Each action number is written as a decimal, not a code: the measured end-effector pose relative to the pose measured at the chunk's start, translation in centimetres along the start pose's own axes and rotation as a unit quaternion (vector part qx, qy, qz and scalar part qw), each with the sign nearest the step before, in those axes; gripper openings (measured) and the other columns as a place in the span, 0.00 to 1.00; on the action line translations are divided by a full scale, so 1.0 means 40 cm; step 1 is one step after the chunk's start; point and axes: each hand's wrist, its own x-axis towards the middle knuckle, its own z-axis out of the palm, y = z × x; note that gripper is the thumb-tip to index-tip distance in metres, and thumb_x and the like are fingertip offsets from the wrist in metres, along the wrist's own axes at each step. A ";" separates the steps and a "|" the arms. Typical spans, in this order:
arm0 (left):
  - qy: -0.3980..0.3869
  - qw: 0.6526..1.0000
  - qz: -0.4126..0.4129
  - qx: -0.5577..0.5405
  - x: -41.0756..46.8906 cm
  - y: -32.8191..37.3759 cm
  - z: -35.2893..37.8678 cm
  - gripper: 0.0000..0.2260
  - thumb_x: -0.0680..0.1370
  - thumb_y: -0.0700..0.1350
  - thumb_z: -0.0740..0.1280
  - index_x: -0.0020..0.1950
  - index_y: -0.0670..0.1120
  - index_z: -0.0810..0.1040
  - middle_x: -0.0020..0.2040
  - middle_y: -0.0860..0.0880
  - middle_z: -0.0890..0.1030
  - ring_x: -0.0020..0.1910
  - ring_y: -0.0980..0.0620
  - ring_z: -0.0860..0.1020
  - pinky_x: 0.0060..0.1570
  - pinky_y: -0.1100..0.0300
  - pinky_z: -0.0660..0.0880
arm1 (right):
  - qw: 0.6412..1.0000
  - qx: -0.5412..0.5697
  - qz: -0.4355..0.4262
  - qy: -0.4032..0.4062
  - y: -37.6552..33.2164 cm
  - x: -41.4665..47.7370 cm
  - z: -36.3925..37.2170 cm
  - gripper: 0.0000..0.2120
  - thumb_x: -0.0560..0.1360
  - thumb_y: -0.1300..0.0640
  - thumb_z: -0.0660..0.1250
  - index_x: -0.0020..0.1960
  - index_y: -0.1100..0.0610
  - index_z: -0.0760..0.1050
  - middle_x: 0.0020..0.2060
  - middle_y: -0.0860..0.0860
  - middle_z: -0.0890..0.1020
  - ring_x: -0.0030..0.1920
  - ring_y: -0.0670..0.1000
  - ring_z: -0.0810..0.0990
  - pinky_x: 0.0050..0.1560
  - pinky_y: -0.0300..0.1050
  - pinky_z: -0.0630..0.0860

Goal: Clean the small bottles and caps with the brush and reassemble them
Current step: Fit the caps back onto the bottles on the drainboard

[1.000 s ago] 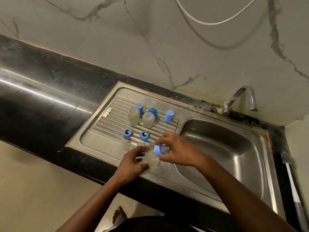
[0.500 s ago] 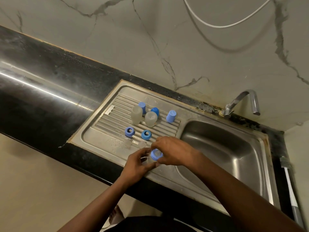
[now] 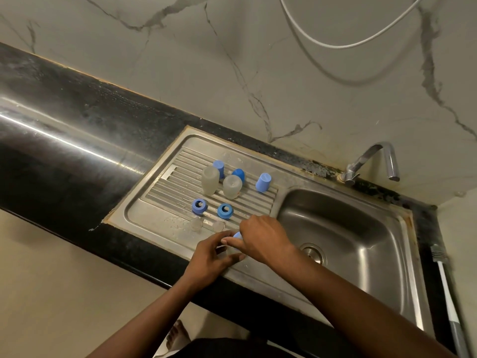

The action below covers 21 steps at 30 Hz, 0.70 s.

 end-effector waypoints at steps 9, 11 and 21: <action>0.002 1.000 -0.002 -0.010 -0.005 0.004 -0.006 0.23 0.76 0.56 0.77 0.70 0.59 0.76 0.65 0.66 0.80 0.66 0.60 0.78 0.64 0.64 0.76 | 0.990 0.045 -0.117 -0.072 0.020 -0.002 -0.028 0.24 0.76 0.57 0.73 0.71 0.44 0.75 0.53 0.50 0.82 0.50 0.53 0.83 0.49 0.47 0.81; 0.002 1.000 -0.005 -0.011 -0.005 0.005 -0.005 0.25 0.75 0.61 0.76 0.70 0.60 0.76 0.65 0.66 0.80 0.66 0.60 0.78 0.64 0.63 0.76 | 0.992 0.037 -0.093 -0.077 0.013 0.004 -0.029 0.19 0.78 0.55 0.71 0.68 0.49 0.78 0.52 0.52 0.83 0.49 0.53 0.83 0.49 0.47 0.81; -0.002 1.000 -0.008 -0.011 -0.001 0.007 -0.005 0.24 0.72 0.61 0.75 0.67 0.62 0.78 0.63 0.65 0.82 0.65 0.58 0.79 0.65 0.60 0.77 | 0.999 0.022 -0.033 -0.020 -0.014 0.007 -0.018 0.19 0.81 0.41 0.65 0.40 0.54 0.69 0.32 0.49 0.69 0.38 0.50 0.74 0.39 0.46 0.71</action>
